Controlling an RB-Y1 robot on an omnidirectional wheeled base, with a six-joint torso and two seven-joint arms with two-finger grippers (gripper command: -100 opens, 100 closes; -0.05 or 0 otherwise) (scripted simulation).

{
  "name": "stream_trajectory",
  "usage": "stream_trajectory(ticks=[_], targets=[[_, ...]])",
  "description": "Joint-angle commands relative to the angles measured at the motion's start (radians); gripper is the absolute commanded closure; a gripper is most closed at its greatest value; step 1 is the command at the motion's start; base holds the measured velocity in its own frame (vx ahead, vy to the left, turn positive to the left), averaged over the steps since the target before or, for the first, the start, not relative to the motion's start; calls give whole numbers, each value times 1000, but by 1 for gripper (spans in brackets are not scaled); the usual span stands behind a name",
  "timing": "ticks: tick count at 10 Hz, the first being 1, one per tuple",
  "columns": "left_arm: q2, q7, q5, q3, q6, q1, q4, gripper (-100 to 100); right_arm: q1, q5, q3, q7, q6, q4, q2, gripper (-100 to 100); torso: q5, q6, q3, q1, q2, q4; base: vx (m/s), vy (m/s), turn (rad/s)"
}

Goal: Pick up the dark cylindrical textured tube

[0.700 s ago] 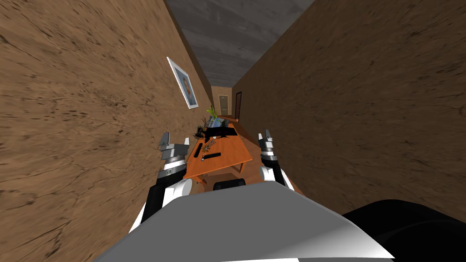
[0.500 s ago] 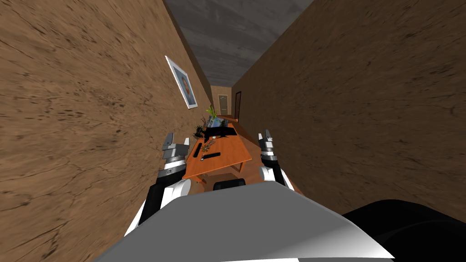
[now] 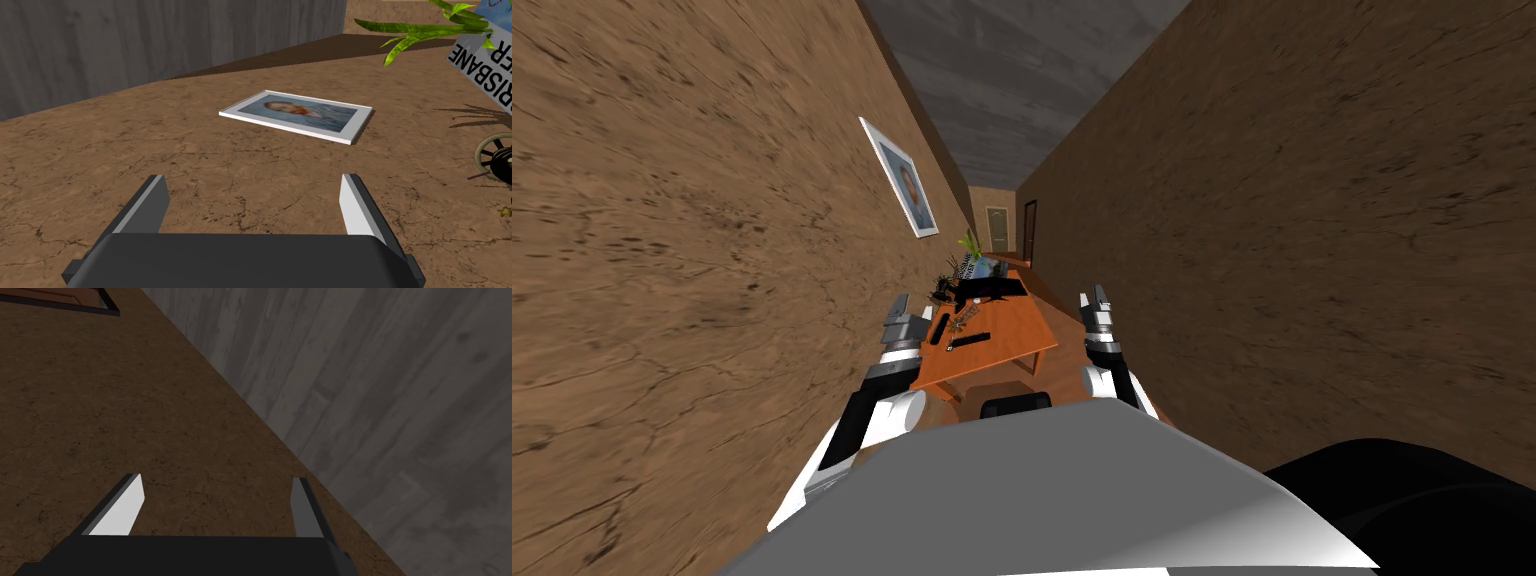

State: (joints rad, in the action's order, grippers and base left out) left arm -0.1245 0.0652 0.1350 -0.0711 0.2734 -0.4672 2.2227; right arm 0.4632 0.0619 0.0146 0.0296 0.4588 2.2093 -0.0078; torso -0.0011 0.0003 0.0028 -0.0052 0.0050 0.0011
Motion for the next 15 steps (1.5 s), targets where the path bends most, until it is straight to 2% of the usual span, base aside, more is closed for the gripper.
stream_trajectory(ticks=[1, 6, 7, 9, 10, 11, 12, 14, 15], targets=[[-18, -9, 9, -16, -32, 25, -48, -100, 0, 0, 0, 0, 0, 0, 0, 0, 0, 0, 0, 0, 0, 0, -88, -83, -91], [-35, -30, 41, -81, -168, 128, -204, -100, 0, 0, 0, 0, 0, 0, 0, 0, 0, 0, 0, -1, 0, 0, -72, -85, -107], [-35, -30, 41, -81, -176, 128, -204, -100, 0, 0, 0, 0, 0, 0, 0, 0, 0, 0, 0, -1, 0, 0, -34, -55, -15], [-34, -36, 52, -107, -240, 177, -264, -100, 0, 0, 0, 0, 0, 0, 0, 0, 0, 0, -1, 3, -3, 0, -41, -51, -92], [-34, -36, 52, -107, -240, 177, -281, -100, 0, 0, 0, 0, 0, 0, 0, 0, 0, 0, -1, 2, -2, 0, -34, -44, -45], [-34, -37, 56, -120, -274, 203, -312, -100, 0, 0, 0, 0, 0, 0, 0, 0, 0, -1, -1, 3, -2, 0, -27, -35, -55], [-34, -37, 56, -120, -274, 203, -323, -100, 0, 0, 0, 0, 0, 0, 0, 0, 1, 0, -2, 3, -3, -1, -20, -26, -46], [-34, -38, 62, -144, -338, 258, -396, -100, 0, 0, 0, 0, 0, 0, 0, 0, 1, 0, -2, 4, -3, -1, -29, -38, -98], [-34, -38, 62, -144, -341, 258, -412, -100, 0, 0, 0, 0, 0, 0, 0, 0, 1, 0, -2, 3, -3, -1, -27, -33, -39]])
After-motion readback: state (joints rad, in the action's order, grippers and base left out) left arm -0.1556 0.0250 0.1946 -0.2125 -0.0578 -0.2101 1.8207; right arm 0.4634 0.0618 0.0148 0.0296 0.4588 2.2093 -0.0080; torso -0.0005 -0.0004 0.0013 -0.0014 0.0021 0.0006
